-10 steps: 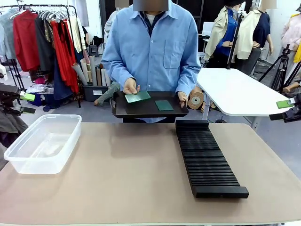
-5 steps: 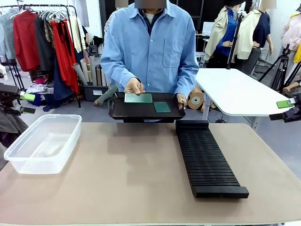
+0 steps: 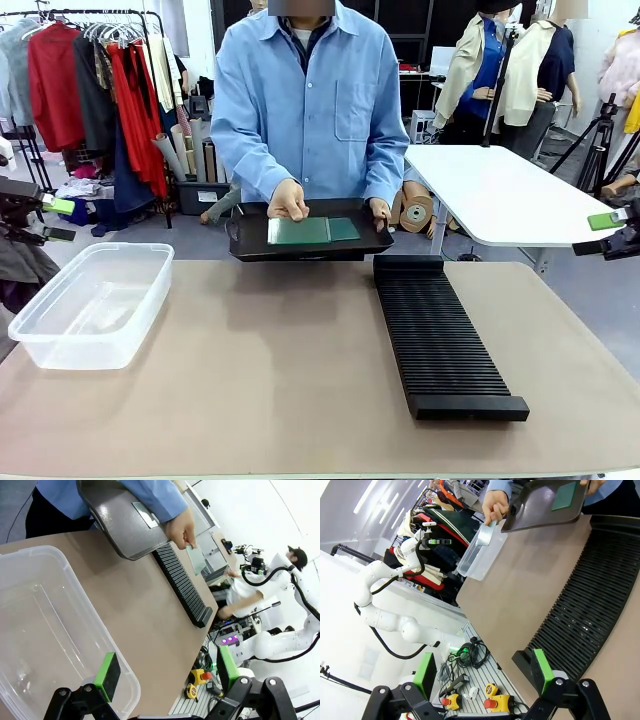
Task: Sort PCBs into racks and boxes based on the side picked up.
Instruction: Pick up the Blank PCB handed by the Human.
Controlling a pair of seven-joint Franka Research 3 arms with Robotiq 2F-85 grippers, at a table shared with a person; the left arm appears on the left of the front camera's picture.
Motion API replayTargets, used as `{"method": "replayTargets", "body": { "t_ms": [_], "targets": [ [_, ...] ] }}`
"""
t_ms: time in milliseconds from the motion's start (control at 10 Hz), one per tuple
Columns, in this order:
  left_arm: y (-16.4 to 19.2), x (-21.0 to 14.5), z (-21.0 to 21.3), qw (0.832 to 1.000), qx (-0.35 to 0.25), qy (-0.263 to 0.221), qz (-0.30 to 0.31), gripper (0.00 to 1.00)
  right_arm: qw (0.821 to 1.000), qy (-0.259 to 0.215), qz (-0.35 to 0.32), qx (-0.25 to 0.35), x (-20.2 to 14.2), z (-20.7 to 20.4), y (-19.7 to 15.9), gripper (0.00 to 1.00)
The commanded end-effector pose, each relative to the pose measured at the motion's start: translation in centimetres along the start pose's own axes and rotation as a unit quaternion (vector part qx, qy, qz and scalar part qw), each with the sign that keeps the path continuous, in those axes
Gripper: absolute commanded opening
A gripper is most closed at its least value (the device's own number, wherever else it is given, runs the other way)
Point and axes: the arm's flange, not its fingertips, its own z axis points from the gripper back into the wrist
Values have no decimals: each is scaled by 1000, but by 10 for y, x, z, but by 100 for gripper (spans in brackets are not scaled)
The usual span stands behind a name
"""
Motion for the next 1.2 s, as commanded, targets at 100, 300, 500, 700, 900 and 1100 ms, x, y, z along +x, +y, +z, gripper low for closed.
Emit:
{"method": "replayTargets", "body": {
  "t_ms": [100,300,500,700,900,1100],
  "targets": [
    [0,0,0,1000,0,-1,0,100,1000,-2,0,-1,1,1,1,100],
    [0,0,0,1000,0,-1,0,100,1000,-2,0,-1,1,1,1,100],
    [0,0,0,1000,0,-1,0,100,1000,0,-8,10,4,-9,-6,100],
    [0,0,0,1000,0,-1,0,100,999,-6,-17,30,11,-33,-9,100],
    [0,0,0,1000,0,-1,0,100,999,-11,-19,45,22,-66,-5,100],
    [0,0,0,1000,0,-1,0,100,998,-4,-24,54,41,-96,-4,100]
  ]
}}
